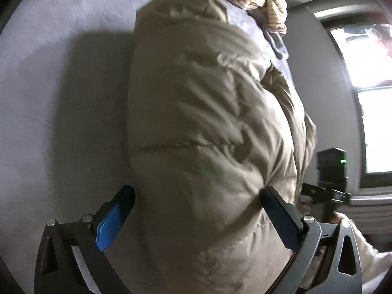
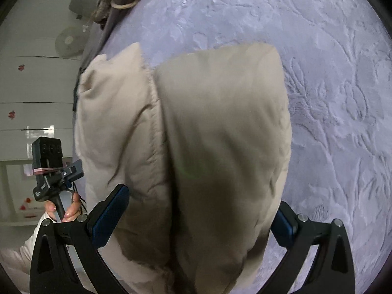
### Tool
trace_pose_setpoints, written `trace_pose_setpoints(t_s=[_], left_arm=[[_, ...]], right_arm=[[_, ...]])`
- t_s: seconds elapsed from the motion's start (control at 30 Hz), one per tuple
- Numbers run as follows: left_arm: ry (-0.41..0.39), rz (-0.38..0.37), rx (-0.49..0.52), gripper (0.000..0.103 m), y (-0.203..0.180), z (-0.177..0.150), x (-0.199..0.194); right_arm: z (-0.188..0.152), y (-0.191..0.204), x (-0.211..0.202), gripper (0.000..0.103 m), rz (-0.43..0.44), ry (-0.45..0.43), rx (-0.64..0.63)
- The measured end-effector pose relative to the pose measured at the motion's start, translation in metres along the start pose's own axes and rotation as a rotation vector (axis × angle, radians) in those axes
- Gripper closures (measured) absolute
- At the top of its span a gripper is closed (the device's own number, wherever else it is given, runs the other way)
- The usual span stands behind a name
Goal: Fold large clothes
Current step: 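Grasp the coat bundle edge with both tools and lift it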
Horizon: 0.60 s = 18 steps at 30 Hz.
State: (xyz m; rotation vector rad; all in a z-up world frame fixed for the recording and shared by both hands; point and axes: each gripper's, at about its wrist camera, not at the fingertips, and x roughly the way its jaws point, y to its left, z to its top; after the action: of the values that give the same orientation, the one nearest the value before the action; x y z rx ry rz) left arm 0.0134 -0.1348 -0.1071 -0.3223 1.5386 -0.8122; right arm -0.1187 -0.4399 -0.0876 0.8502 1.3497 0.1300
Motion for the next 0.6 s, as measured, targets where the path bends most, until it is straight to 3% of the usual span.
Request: trace_pose_setpoints(t_s=[0.13,0.33,0.43,0.6], left_arm=[[0.041,-0.102,-0.049,0.000,0.014,0.009,0.019],[0.060,-0.129,-0.037,0.000,0.009,0.016,0.043],[0.065,-0.085,-0.031,0.000,0.005,0.018,0.050],[0.019,0.105,0.080,0.000,-0.033,0.017,0.052]], right_arm=[[0.006,-0.019,0.008,0.000,0.025,0.025,0.028],[0.016,-0.026,0.023,0.000,0.144,0.053,0.041],[0.021,-0.023,0.036,0.000,0.174,0.066,0.040],[0.023,-0.030,0.040,0.000,0.169,0.074,0.064]])
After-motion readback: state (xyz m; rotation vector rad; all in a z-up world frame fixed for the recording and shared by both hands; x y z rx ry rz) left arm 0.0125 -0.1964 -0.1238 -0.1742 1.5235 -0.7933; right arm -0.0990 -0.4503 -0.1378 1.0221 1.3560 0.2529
